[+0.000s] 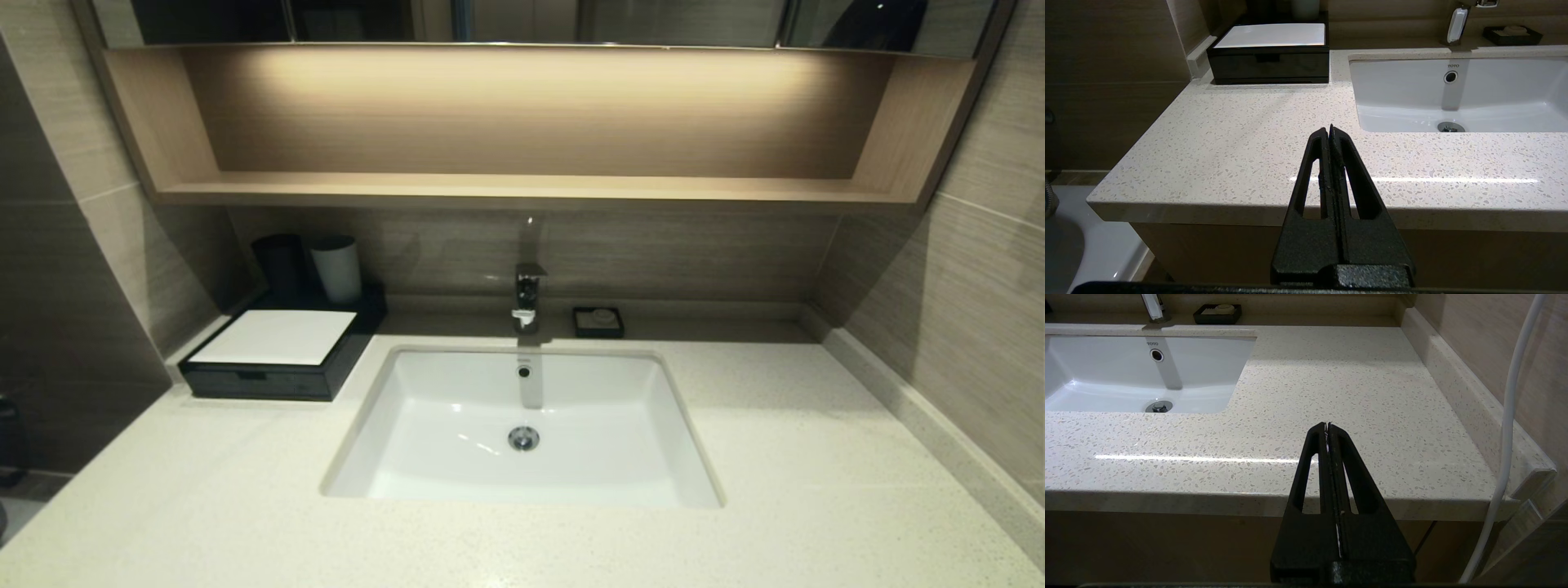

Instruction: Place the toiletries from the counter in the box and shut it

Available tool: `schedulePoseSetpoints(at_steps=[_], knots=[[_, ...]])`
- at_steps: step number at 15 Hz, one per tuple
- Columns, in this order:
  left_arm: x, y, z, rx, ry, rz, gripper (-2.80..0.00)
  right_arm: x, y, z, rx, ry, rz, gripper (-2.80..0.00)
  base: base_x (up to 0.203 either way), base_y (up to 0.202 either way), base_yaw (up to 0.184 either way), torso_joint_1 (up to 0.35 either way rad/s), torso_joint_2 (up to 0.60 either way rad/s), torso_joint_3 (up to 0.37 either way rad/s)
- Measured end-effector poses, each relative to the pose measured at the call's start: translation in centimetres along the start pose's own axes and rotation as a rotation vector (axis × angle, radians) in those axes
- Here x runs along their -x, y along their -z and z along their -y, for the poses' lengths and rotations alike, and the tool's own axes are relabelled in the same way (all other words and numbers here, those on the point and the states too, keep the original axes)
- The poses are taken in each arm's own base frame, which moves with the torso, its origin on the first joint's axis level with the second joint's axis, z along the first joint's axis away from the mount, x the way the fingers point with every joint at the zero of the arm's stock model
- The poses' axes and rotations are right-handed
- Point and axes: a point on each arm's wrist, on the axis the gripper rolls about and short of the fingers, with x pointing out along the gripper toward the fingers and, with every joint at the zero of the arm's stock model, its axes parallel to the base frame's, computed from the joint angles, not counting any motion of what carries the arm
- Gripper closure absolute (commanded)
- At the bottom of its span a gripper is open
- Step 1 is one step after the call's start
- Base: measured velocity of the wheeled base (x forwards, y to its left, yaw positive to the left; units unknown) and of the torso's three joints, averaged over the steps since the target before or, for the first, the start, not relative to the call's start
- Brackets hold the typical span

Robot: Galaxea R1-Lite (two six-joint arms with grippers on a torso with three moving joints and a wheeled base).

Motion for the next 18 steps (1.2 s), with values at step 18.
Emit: schedulePoseSetpoints(at_steps=[18], knots=[[0.00, -0.05, 0.00, 0.036, -0.002, 0.005, 0.00, 0.00, 0.00, 0.00, 0.002, 0.000, 0.000, 0.00, 0.000, 0.000, 0.000, 0.000, 0.00, 0.000]])
